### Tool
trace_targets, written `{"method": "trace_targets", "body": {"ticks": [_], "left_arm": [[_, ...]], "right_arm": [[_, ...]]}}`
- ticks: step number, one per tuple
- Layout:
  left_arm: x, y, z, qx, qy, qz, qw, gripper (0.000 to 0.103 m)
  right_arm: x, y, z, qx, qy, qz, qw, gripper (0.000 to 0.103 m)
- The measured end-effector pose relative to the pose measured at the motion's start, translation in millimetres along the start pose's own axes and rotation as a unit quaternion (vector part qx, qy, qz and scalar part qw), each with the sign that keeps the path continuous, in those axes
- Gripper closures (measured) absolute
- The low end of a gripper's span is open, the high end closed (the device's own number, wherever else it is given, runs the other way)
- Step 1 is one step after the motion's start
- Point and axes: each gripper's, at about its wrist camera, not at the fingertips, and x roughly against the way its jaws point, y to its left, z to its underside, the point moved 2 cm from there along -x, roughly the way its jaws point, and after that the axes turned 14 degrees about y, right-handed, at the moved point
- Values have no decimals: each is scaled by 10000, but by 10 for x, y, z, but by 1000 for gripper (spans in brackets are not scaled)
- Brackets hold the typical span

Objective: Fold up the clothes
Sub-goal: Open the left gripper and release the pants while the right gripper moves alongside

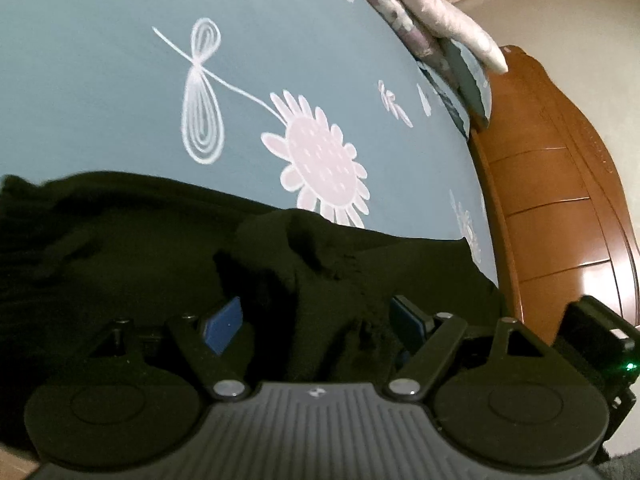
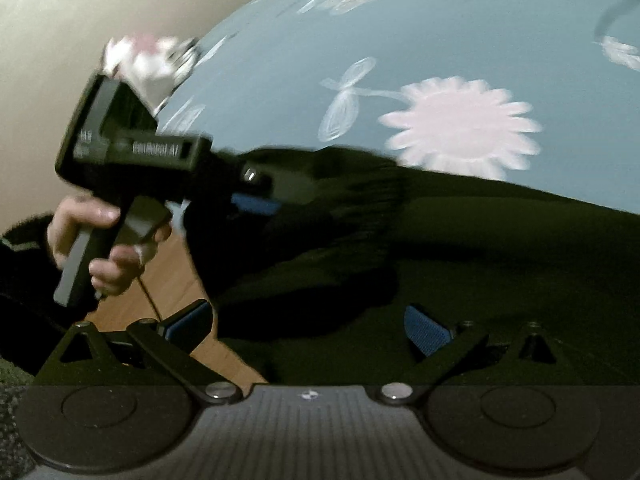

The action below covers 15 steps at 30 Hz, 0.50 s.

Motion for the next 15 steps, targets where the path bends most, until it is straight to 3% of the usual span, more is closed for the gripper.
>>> {"method": "trace_targets", "body": {"ticks": [4,6,7,9,15], "left_arm": [[-88,20,-113,160,-147,155,9996,28],[-110,31,-143,265,-254,36,9993,64],[-113,26,-152,279,-298,-163,9990,87],[-76,-18,-142,198,-439,-559,9973,89],[265,-337,-88,-524,-1074,-799,9896,91]], "right_arm": [[140,-215,24,-410,-393,41,9984,0],[201,-274,70,-582,-544,39,9968,0],[233,-280,104,-641,-585,34,9962,0],[226,-296,135,-715,-627,41,9955,0],[391,-447,281,-932,-704,113,9931,0]]}}
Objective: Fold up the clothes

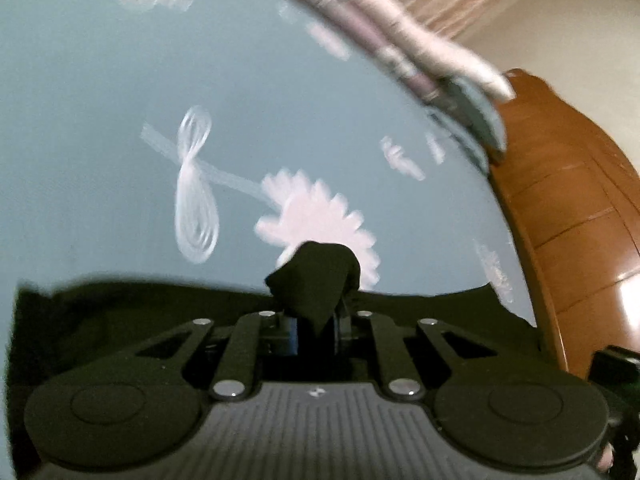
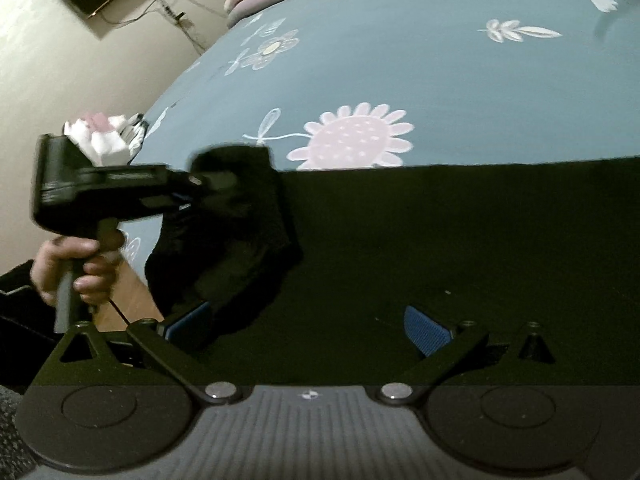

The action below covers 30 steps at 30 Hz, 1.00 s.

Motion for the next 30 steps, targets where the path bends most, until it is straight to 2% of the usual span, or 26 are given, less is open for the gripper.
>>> {"method": "trace_targets", "body": {"ticks": [2,6,8,10,11,12,14,17,19,22,24,25,26,27,30], "left_arm": [[68,-33,-31,-162,-118,-83,9998,90],[-88,143,-70,81,225,-284,9993,90],[-148,228,-36,201,415,-458,9979,82],[-120,281,19,318,429,-529,9972,80],[-81,291,52,361,417,-476,9973,76],[-37,302,86,404,416,-411,9975,65],[18,308,169,433,455,-286,9976,49],[-32,283,309,492,606,-224,9967,48],[-105,269,393,543,673,-307,9958,48],[-132,222,473,549,585,-328,9962,45],[-143,182,490,570,556,-372,9961,48],[-147,151,498,559,545,-391,9962,59],[-153,117,506,531,558,-372,9963,87],[-157,79,515,508,561,-397,9963,96],[-109,-24,540,476,553,-642,9953,99]], "right_arm": [[34,-56,-5,-68,-46,49,10000,0],[100,-132,-18,-125,-142,193,9996,0],[137,-158,-16,-130,-180,347,9991,0],[182,-189,6,-141,-236,488,9984,0],[212,-212,21,-143,-272,549,9980,0],[237,-241,28,-148,-320,623,9974,0],[292,-321,47,-194,-390,731,9964,0],[370,-489,72,-381,-481,841,9946,0],[448,-594,120,-486,-534,902,9933,0],[580,-766,202,-618,-606,1026,9910,0],[662,-869,257,-706,-657,1108,9891,0],[708,-923,286,-757,-698,1134,9882,0],[754,-981,319,-820,-747,1160,9870,0],[798,-1037,351,-880,-793,1183,9859,0],[899,-1194,434,-1043,-902,1244,9826,0]]}}
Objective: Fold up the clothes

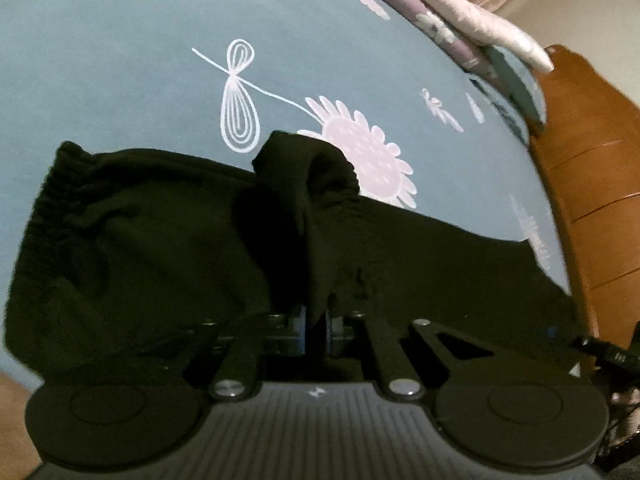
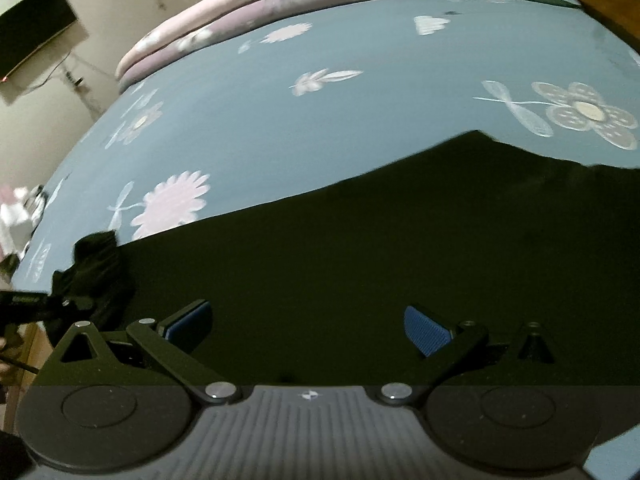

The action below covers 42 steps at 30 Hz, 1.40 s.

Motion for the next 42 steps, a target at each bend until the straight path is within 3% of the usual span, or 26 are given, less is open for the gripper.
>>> {"method": "trace_targets", "body": {"ticks": [7,13,16,19,21,24,26,27,29,32,38,39,42], "left_arm": [[338,-54,56,80,-179,-284,9994,100],[207,235,89,511,-11,-743,9959,100],[181,331,110,747,27,-536,9958,99],[192,357,150,843,-11,-245,9961,81],[239,329,176,839,-115,-405,9956,78],[364,128,160,330,-318,-1065,9933,77],[405,-116,165,-295,-344,-1251,9911,60],[397,-236,178,-606,-317,-1295,9892,57],[317,-480,218,-1269,-199,-1449,9811,52],[103,-681,317,-1937,-78,-1973,9610,52],[-225,-758,507,-2858,59,-3123,9060,52],[-246,-746,525,-2928,66,-3231,8999,52],[-161,-644,530,-2673,-68,-3396,9018,52]], "right_arm": [[78,-329,11,-189,-93,28,9998,0],[39,-418,-12,-168,-39,-12,9999,0],[-7,-422,-13,-138,38,19,9999,0],[-42,-432,-9,-174,75,-39,9998,0],[-63,-415,-16,-169,87,-37,9998,0],[-84,-370,-29,-118,73,-20,9999,0],[-96,-335,-38,-74,56,-6,10000,0],[-105,-317,-43,-50,53,3,10000,0],[-155,-283,-40,-7,98,27,9999,0],[-231,-238,-20,52,183,28,9998,0],[-336,-179,-11,103,286,61,9995,0],[-347,-171,-17,107,287,81,9995,0],[-366,-141,-36,157,302,148,9993,0]]}}
